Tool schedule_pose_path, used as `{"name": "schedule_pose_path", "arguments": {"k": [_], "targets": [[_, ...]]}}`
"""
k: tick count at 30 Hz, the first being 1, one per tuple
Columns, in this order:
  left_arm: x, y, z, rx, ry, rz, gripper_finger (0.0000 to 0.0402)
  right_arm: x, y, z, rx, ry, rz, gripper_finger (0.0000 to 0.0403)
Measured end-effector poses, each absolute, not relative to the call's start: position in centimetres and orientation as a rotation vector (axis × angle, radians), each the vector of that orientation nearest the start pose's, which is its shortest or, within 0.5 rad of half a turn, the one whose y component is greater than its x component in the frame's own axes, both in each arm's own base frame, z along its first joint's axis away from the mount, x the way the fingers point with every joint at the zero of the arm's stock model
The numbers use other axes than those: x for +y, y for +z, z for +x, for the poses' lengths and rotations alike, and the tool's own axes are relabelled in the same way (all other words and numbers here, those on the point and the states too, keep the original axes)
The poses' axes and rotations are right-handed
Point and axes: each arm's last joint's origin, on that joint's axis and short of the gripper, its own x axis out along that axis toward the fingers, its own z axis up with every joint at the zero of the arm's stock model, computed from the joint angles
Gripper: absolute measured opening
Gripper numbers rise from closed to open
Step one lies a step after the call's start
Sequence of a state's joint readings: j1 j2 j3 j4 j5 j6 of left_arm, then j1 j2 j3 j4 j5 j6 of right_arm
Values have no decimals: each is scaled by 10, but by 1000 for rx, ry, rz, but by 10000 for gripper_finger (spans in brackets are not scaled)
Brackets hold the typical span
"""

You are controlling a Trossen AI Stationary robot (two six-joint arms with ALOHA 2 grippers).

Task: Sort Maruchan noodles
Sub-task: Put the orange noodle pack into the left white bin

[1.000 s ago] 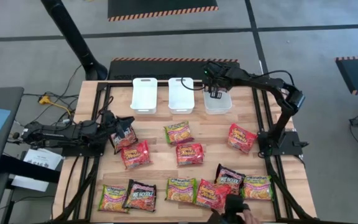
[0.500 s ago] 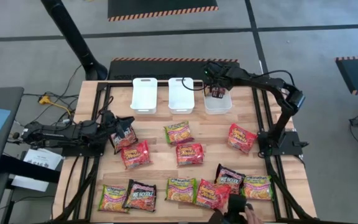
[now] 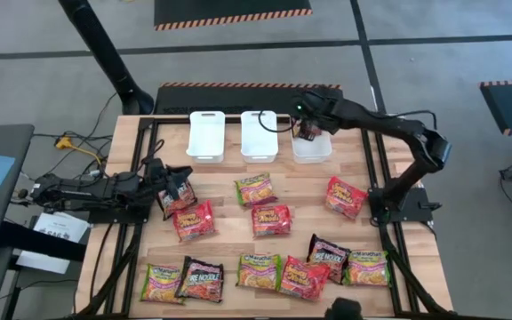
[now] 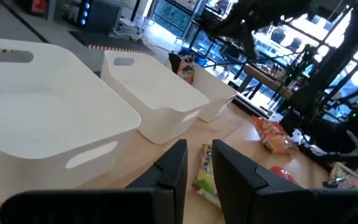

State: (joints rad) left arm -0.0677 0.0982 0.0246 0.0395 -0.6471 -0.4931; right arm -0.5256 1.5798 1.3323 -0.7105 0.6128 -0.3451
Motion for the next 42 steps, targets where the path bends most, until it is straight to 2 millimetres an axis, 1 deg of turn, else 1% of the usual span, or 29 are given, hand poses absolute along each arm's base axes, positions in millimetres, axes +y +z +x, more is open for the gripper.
{"name": "schedule_pose_path", "arguments": {"k": [3,7,12,15,18,22,25,29,32,36,42], "targets": [[11,168,98,-110,575,-464,63,-163,303,275,1096,-875,-293,57],[11,168,98,-114,575,-478,79,-143,317,275,999,-876,-253,56],[12,168,97,-122,610,-471,119,-119,331,270,902,-882,-164,56],[14,169,96,-164,667,-523,147,-105,340,266,824,-884,-81,56],[14,173,96,-214,662,-566,163,-91,350,263,753,-829,-44,56],[14,182,96,-285,610,-581,166,-74,362,262,667,-756,-39,56],[13,197,95,-311,536,-551,166,-62,371,261,605,-717,-42,56],[11,226,88,-350,460,-485,167,-47,381,260,531,-665,-43,56],[11,248,82,-344,440,-433,167,-38,387,259,478,-639,-41,56],[11,272,74,-268,431,-398,167,-33,390,260,442,-620,-38,56],[9,315,64,-69,394,-354,167,-32,390,261,439,-619,-38,56]]}}
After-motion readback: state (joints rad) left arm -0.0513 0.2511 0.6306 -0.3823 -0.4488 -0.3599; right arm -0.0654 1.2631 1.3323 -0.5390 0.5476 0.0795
